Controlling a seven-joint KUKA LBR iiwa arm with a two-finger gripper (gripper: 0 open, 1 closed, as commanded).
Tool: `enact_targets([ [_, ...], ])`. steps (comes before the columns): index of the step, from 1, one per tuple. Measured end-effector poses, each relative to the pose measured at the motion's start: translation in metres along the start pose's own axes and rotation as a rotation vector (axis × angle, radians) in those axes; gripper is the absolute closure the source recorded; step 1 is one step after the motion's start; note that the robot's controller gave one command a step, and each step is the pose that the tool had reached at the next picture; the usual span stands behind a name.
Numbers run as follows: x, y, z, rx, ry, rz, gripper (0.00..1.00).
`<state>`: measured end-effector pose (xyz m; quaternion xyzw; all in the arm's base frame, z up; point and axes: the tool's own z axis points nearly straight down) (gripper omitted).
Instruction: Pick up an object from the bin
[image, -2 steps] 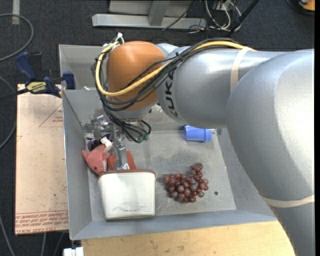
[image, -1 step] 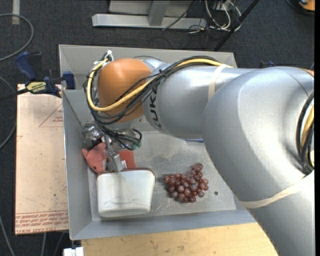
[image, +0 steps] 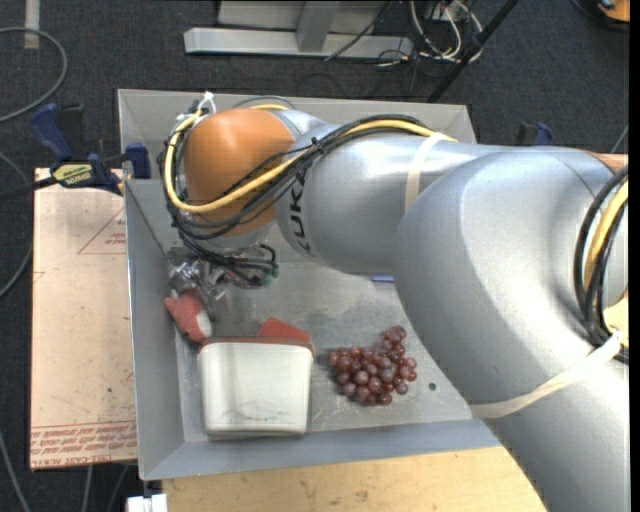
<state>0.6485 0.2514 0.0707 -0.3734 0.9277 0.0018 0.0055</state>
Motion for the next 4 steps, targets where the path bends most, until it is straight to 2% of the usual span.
enact_targets([
  [3,0.001,0.001,-0.004,-0.002,0.003,0.001,1.00],
  [4,0.001,0.001,-0.020,-0.003,0.005,0.000,1.00],
])
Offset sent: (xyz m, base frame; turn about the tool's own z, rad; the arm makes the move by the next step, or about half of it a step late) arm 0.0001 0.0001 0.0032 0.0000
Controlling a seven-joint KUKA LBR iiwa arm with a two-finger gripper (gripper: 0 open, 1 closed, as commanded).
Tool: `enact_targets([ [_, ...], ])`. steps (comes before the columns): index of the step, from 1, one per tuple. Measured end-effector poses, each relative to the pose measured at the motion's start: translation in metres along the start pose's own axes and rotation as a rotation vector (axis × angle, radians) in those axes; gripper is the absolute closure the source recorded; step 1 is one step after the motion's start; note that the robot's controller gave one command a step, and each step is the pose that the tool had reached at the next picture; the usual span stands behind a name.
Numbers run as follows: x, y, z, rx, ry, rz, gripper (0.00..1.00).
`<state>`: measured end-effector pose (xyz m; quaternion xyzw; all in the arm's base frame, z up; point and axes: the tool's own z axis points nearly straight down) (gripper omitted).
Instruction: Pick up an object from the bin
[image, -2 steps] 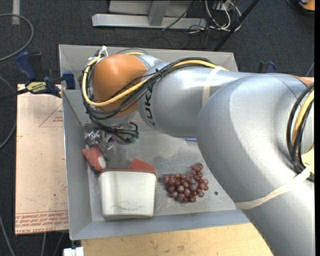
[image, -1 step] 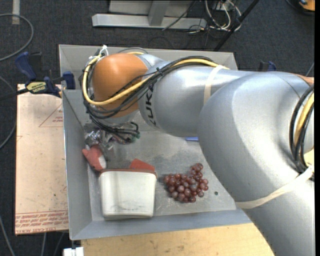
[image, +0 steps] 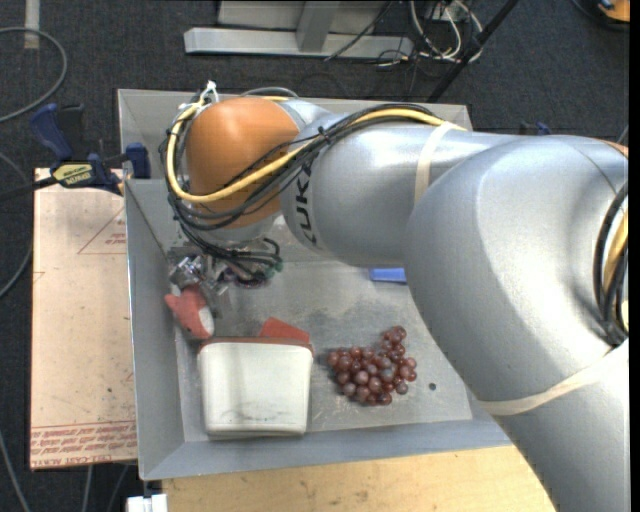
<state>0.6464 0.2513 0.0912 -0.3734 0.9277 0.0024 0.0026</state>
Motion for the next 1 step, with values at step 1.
enact_targets([
  [1,-0.0014,-0.0005,-0.0155,0.002,-0.005,0.000,1.00],
])
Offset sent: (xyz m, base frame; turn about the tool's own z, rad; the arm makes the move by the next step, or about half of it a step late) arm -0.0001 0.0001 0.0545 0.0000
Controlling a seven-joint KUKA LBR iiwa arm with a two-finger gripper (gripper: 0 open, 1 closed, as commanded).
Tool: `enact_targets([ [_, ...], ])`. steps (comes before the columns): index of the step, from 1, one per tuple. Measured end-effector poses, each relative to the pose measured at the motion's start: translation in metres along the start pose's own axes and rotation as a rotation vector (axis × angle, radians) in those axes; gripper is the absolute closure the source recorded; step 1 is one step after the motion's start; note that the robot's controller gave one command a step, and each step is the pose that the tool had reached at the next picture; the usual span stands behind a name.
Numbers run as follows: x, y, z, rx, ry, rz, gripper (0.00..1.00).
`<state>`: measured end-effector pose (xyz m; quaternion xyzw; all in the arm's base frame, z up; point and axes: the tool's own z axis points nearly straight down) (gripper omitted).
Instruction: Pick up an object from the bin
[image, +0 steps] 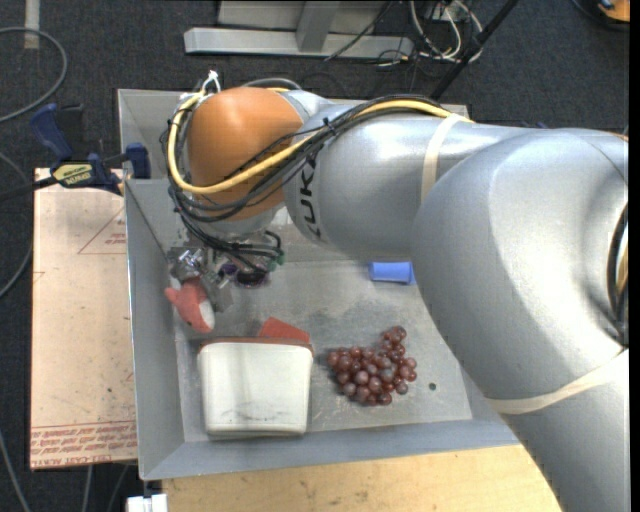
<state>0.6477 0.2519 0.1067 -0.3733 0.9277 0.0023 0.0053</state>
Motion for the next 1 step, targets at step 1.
enact_targets([
  [1,-0.0004,0.0001,-0.0118,0.000,-0.001,0.000,1.00],
])
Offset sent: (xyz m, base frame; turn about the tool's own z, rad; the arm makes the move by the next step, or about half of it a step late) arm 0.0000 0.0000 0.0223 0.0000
